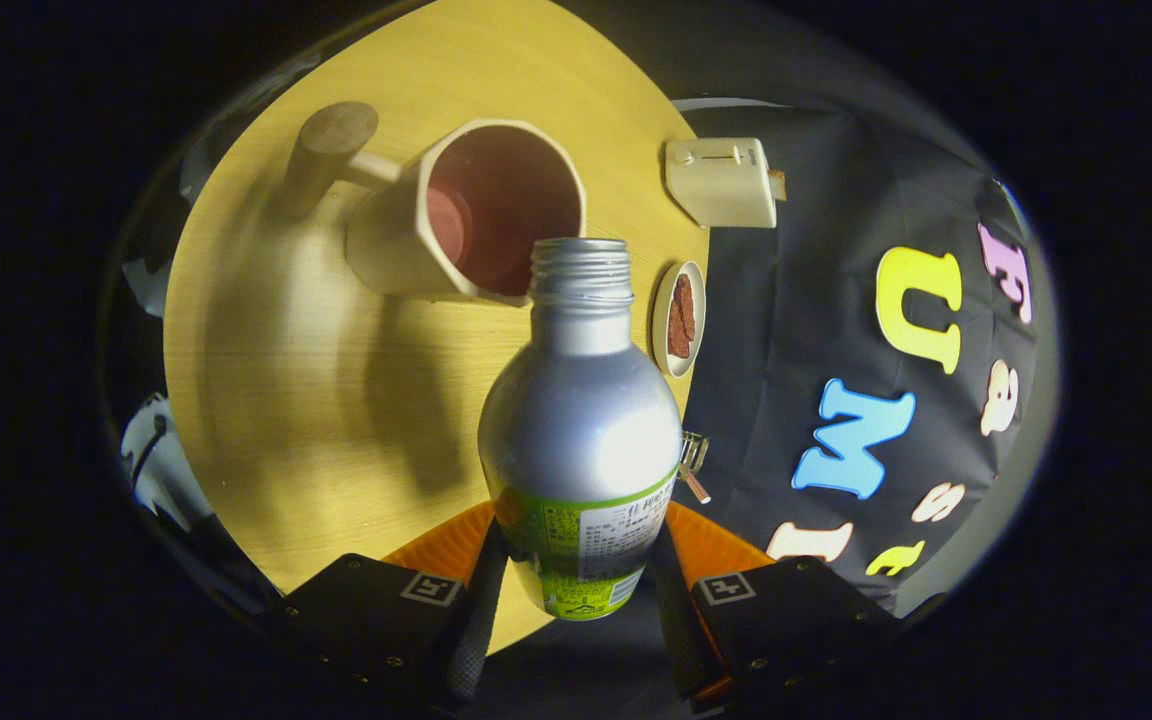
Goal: Take the bottle from table, then pour the juice into the cup, finally place the bottle on the coaster
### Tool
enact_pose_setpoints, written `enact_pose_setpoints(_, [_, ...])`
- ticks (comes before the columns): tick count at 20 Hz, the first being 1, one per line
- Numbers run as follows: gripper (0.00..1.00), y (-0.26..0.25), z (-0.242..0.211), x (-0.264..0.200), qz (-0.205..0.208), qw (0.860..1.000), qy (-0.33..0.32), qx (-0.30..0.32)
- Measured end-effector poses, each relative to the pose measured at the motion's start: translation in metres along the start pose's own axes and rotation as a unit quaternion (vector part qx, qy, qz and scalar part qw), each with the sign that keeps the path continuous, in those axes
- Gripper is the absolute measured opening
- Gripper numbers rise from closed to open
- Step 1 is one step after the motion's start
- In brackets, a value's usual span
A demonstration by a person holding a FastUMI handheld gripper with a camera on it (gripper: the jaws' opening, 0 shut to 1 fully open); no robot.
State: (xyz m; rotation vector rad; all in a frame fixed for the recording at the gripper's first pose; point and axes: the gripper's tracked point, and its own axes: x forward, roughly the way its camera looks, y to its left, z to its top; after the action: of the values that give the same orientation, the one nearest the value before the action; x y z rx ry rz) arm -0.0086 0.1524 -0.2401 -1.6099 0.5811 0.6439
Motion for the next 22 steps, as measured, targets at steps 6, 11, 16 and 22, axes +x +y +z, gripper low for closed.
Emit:
enact_pose_setpoints(6, [0.71,0.014,-0.007,0.009,0.04,0.99,-0.025,0.13])
enact_pose_setpoints(11, [0.71,0.017,-0.013,0.019,0.074,0.966,-0.042,0.245])
enact_pose_setpoints(16, [0.71,0.003,-0.011,0.026,0.094,0.925,-0.071,0.361])
enact_pose_setpoints(22, [0.71,-0.017,0.001,0.039,0.103,0.866,-0.122,0.473])
